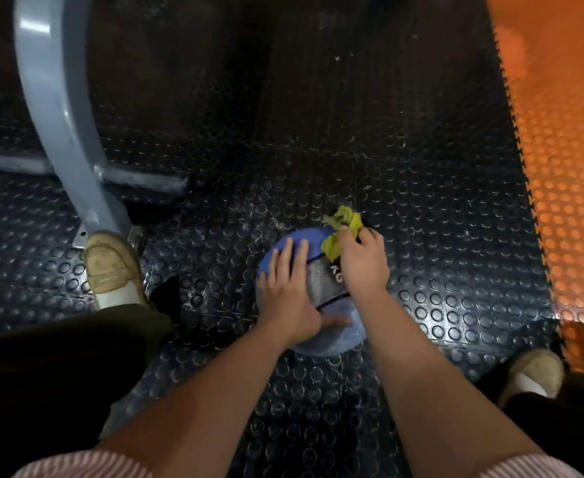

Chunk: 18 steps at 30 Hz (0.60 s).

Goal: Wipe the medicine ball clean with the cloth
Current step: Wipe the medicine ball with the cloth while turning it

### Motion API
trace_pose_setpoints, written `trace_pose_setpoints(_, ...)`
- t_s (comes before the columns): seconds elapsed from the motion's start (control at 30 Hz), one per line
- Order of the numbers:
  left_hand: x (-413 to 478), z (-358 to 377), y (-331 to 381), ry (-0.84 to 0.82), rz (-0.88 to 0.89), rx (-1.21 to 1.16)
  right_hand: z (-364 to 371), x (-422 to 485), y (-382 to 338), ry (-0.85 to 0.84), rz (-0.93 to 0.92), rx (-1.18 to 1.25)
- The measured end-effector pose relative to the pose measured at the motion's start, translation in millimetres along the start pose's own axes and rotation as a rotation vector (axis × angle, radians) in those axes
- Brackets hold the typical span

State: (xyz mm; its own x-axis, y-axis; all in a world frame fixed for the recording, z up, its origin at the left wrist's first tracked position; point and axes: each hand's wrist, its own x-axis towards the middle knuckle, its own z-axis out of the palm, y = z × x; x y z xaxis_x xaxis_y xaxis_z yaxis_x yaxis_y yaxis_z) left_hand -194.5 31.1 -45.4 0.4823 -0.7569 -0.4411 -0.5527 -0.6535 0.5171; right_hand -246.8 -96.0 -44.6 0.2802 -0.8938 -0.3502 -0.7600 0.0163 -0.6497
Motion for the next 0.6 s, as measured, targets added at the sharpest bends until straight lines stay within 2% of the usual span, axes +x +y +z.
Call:
trace_pose_setpoints(0.07,2.9,-2.6,13.8,-0.077,-0.037,0.051,-4.6,-2.9,4.4,0.02,0.134,0.008)
trace_pose_setpoints(0.1,5.1,-4.4,18.7,-0.091,-0.067,0.06,-4.5,-9.3,6.2,0.043,0.118,-0.018)
trace_pose_setpoints(0.2,16.3,-11.3,21.0,-0.138,-0.172,0.036,0.8,-36.6,4.2,0.134,-0.087,-0.143)
trace_pose_setpoints(0.3,30.7,-14.5,6.9,-0.176,-0.172,0.082,8.7,-55.7,2.3,0.013,-0.302,-0.249)
trace_pose_setpoints(0.37,31.2,-15.3,-1.1,-0.163,-0.202,0.044,6.6,-56.1,0.8,-0.07,-0.391,-0.298)
trace_pose_setpoints(0.47,20.7,-10.5,-5.9,-0.091,-0.196,-0.012,4.5,-48.6,2.9,-0.099,-0.486,-0.299)
trace_pose_setpoints(0.53,13.7,-8.0,-3.2,-0.065,-0.219,-0.104,3.2,-38.5,-0.1,-0.075,-0.444,-0.241)
trace_pose_setpoints(0.6,9.9,-9.0,2.7,-0.064,-0.252,-0.192,1.6,-26.0,-9.1,-0.05,-0.276,-0.195)
